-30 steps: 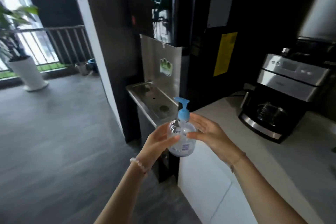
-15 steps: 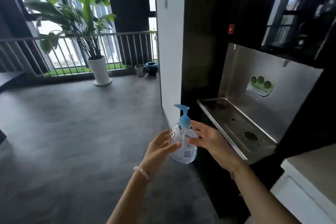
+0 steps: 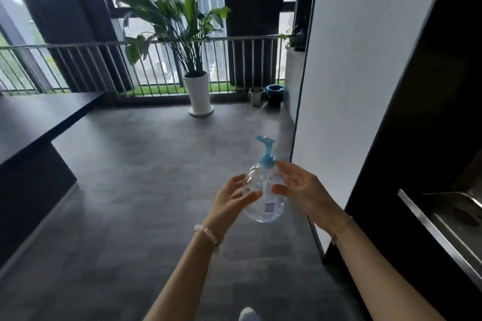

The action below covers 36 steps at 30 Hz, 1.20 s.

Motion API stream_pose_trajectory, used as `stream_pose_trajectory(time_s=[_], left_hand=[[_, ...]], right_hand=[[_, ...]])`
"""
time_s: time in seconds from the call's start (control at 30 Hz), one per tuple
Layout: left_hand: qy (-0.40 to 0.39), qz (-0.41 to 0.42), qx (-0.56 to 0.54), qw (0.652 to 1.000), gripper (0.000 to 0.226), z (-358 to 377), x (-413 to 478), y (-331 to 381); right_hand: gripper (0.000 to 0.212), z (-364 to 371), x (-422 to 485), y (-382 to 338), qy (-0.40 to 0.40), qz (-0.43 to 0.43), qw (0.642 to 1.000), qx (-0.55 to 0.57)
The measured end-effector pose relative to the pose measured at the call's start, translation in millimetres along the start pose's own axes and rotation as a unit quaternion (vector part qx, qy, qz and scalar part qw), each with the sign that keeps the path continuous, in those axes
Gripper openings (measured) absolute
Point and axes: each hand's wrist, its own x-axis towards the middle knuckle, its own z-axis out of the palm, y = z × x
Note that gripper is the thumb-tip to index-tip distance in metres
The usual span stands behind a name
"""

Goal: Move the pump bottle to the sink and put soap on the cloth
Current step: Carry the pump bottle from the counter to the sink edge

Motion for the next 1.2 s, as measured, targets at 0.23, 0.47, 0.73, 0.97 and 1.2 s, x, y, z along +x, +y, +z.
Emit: stream_pose_trajectory(time_s=[0.23, 0.47, 0.73, 0.97, 1.2], left_hand=[[0.042, 0.006, 0.007, 0.999, 0.042, -74.0, 195.6, 14.8], [0.046, 0.012, 0.016, 0.999, 0.036, -120.5, 376.9, 41.3], [0.005, 0.007, 0.024, 1.0, 0.035, -159.5, 598.9, 34.2], [-0.063, 0.016, 0.022, 0.998, 0.035, -175.5, 824.0, 46.5], [-0.108, 0.004, 0.029, 0.994, 0.044, -161.6, 1024.4, 62.6]], right_hand=[[0.083, -1.4, 218.6, 4.7, -0.038, -0.017, 0.999, -0.017], [0.068, -21.9, 406.9, -9.8, -0.042, -0.033, 0.998, -0.021], [0.064, -63.0, 613.6, 14.4, 0.016, -0.017, 1.0, -0.003], [0.062, -125.8, 808.2, 14.3, 0.08, -0.007, 0.997, 0.001], [0.055, -202.4, 970.4, 7.9, 0.118, -0.013, 0.993, -0.025]])
